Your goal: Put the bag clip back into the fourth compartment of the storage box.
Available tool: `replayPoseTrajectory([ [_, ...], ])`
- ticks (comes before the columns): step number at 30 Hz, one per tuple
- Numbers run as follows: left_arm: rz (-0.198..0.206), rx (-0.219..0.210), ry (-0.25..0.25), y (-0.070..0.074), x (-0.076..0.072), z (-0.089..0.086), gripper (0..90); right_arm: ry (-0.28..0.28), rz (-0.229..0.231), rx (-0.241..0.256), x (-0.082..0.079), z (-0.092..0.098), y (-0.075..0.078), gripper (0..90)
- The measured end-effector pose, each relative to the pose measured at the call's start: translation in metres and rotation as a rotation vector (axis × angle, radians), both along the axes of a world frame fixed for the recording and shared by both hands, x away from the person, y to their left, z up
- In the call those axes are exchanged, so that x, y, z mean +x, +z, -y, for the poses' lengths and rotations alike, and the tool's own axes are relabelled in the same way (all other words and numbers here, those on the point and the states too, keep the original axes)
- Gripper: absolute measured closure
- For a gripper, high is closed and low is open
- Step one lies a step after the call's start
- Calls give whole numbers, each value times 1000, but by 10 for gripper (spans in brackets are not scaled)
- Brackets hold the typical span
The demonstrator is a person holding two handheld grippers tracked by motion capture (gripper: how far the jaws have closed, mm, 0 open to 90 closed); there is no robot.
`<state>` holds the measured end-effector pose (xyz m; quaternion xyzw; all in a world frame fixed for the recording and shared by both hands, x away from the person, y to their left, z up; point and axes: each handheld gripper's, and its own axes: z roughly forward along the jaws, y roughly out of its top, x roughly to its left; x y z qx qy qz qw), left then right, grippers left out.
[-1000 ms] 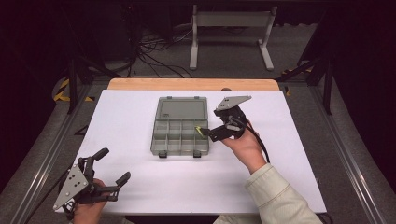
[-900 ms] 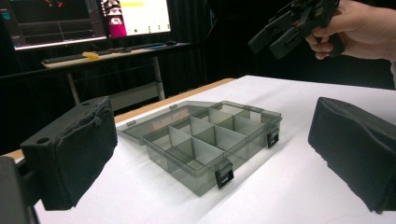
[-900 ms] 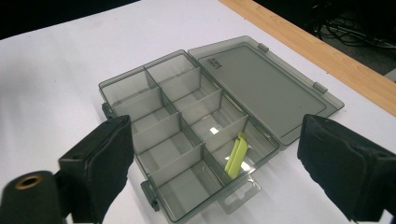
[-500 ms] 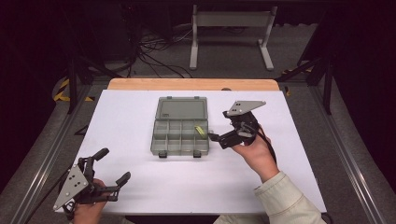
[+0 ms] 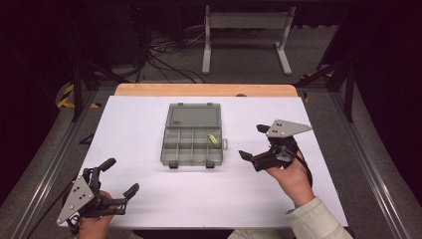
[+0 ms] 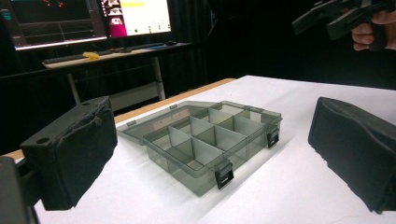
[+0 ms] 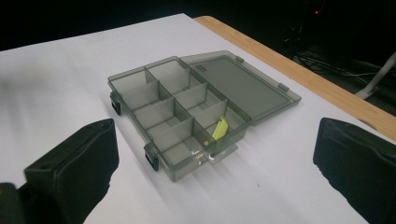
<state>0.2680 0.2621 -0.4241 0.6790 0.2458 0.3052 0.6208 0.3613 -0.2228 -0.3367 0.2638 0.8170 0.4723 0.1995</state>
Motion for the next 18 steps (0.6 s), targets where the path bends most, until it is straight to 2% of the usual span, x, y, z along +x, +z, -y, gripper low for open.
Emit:
replayPoseTrajectory([
  [5,-1,-1,3,0,-1,0,18,-12,20,11,-13,16,-10,5],
  [8,1,-1,3,0,-1,0,18,-14,45,48,-25,28,-24,5],
  [9,1,-1,3,0,-1,0,18,-14,45,48,-25,28,-24,5],
  [12,3,-5,2,0,-1,0,18,-18,49,83,-38,40,-47,5],
  [16,8,-7,4,1,-2,0,17,-60,52,135,-53,58,-81,5],
  [17,8,-7,4,1,-2,0,18,-60,52,135,-53,58,-81,5],
  [18,12,-7,2,1,-2,0,18,-88,49,165,-59,66,-93,5],
])
